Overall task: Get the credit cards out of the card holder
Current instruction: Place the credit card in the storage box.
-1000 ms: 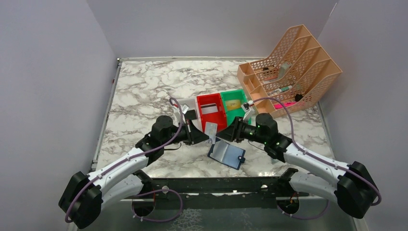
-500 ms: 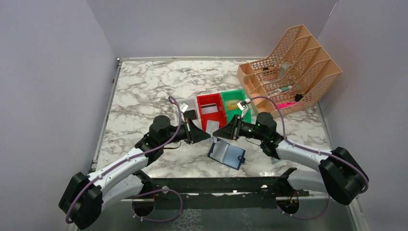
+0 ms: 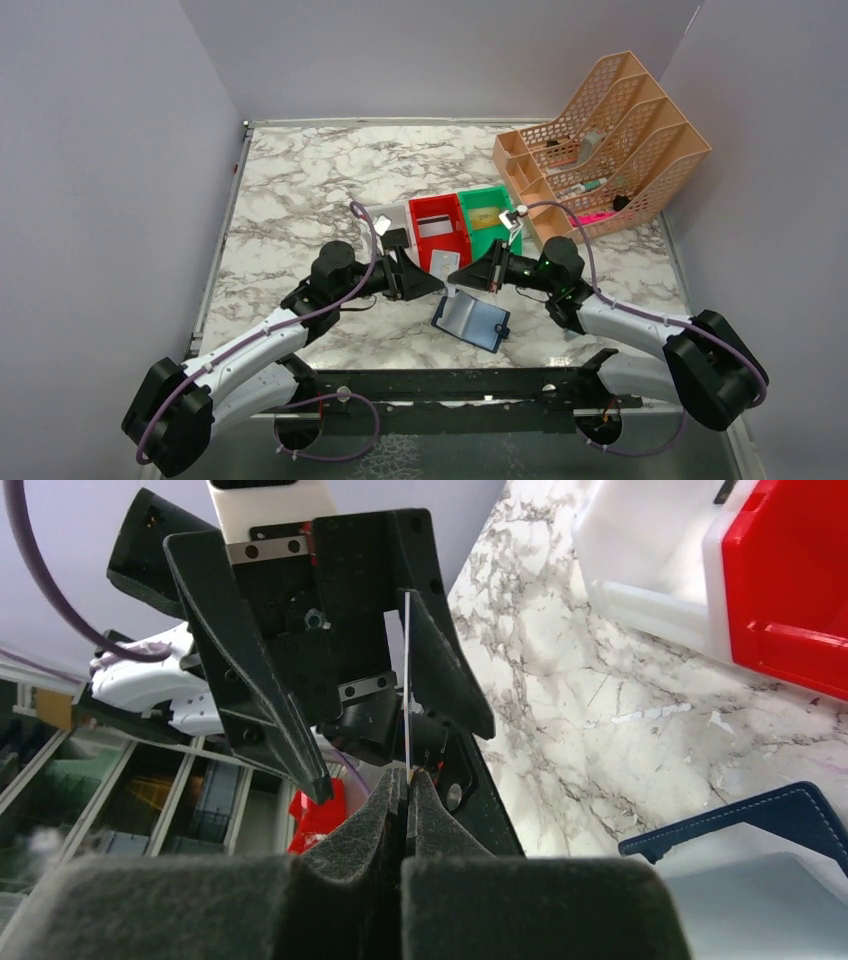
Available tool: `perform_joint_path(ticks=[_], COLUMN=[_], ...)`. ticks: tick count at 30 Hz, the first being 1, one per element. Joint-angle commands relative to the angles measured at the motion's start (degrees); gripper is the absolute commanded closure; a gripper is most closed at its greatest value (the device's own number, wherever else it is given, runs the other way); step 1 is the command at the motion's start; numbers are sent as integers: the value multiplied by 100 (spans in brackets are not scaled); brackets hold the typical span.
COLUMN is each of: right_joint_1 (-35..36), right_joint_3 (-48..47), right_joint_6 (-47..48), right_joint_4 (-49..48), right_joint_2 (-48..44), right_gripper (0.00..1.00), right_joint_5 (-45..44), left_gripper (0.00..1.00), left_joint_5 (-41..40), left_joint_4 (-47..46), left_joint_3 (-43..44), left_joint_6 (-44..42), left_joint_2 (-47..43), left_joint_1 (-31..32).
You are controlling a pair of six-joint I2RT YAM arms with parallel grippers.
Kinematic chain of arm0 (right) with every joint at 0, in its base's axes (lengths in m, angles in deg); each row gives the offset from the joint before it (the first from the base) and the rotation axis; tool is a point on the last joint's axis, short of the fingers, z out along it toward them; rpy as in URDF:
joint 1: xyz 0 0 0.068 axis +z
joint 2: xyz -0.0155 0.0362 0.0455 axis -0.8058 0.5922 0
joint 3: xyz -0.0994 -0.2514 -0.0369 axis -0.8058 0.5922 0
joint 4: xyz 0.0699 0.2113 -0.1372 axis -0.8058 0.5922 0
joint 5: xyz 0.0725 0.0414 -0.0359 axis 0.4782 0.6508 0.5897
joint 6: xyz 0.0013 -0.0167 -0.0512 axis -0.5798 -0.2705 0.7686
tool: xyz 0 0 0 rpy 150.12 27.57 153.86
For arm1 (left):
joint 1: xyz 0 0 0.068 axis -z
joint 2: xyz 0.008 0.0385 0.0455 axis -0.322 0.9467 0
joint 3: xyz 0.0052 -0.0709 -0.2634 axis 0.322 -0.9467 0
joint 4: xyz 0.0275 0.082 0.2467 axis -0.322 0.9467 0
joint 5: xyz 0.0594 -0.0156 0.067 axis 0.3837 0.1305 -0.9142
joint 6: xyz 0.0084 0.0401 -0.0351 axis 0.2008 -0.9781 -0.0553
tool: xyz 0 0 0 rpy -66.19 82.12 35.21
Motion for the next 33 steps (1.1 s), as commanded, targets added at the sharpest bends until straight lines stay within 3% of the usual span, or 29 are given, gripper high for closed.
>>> perform_joint_path(ticks=[1, 7, 11, 17, 22, 33], right_joint_1=[-56, -47, -47, 1, 320, 910], right_joint_3=[-76, -811, -1298, -2597, -3112, -3486], right_joint_6=[488, 2019, 2696, 3722, 5008, 7881], right_joint_4=[818, 2991, 3554, 4473, 4373, 3625], right_joint_2=[-395, -753, -534, 467, 1116, 2497], right_gripper=[99, 99, 99, 99, 98, 98], right_joint_5=[-434, -1855, -2402, -3000, -3966, -4743], left_gripper=[17, 5, 1, 1, 1, 1], left_joint_5=[-802, -2959, -3849, -5009, -5835, -6162], left_joint_4=[1135, 3944, 4801, 5154, 5152, 5155], left_joint_3=[230, 1255, 1712, 1944, 1648, 1595], left_joint_6=[-460, -1647, -2022, -2328, -2626, -2550], left_joint_2=[-220, -246, -68, -250, -808, -894], left_joint_1=[-45, -45, -54, -54, -54, -56])
